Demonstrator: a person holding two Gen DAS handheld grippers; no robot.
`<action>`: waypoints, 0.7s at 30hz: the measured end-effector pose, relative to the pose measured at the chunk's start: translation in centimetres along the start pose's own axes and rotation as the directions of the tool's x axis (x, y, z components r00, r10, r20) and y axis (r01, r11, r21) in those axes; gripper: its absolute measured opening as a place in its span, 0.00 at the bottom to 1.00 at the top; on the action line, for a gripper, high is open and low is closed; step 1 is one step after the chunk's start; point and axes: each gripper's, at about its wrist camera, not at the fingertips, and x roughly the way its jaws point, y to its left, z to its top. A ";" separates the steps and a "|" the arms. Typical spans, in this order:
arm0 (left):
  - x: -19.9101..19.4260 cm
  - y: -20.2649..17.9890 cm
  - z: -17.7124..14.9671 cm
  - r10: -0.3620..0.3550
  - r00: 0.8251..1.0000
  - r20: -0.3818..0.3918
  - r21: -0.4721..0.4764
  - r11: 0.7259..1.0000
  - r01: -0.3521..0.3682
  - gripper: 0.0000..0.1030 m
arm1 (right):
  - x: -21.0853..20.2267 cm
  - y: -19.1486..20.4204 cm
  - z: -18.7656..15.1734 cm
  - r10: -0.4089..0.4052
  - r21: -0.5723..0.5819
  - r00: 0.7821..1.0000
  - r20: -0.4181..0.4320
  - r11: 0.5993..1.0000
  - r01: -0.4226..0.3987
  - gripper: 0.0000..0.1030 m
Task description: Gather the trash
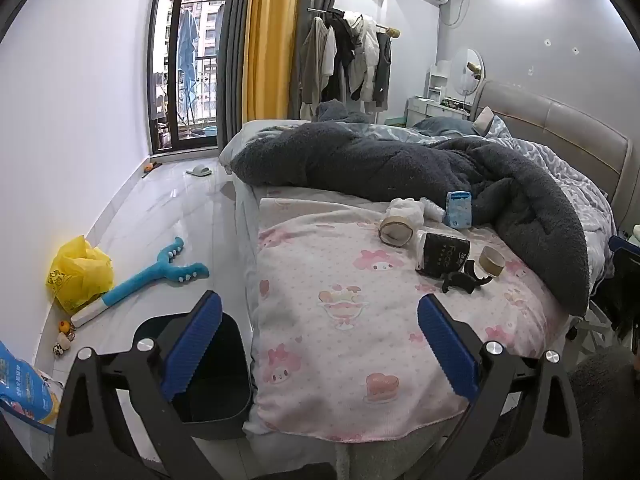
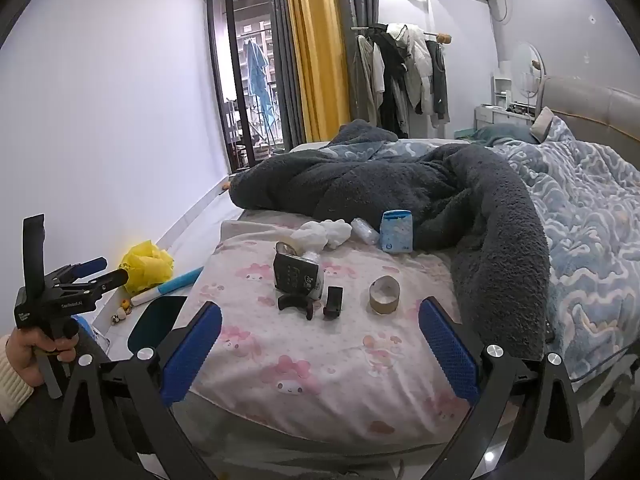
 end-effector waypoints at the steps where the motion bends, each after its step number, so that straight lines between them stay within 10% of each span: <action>1: 0.0 0.0 0.0 -0.001 1.000 -0.002 -0.002 1.000 0.001 0.97 | 0.0 0.0 0.0 0.000 -0.001 1.000 0.002 1.000 0.000 0.97; 21: 0.0 0.0 0.0 -0.003 1.000 -0.004 -0.004 1.000 0.003 0.97 | 0.1 0.2 0.0 -0.004 -0.010 1.000 0.000 1.000 0.004 0.97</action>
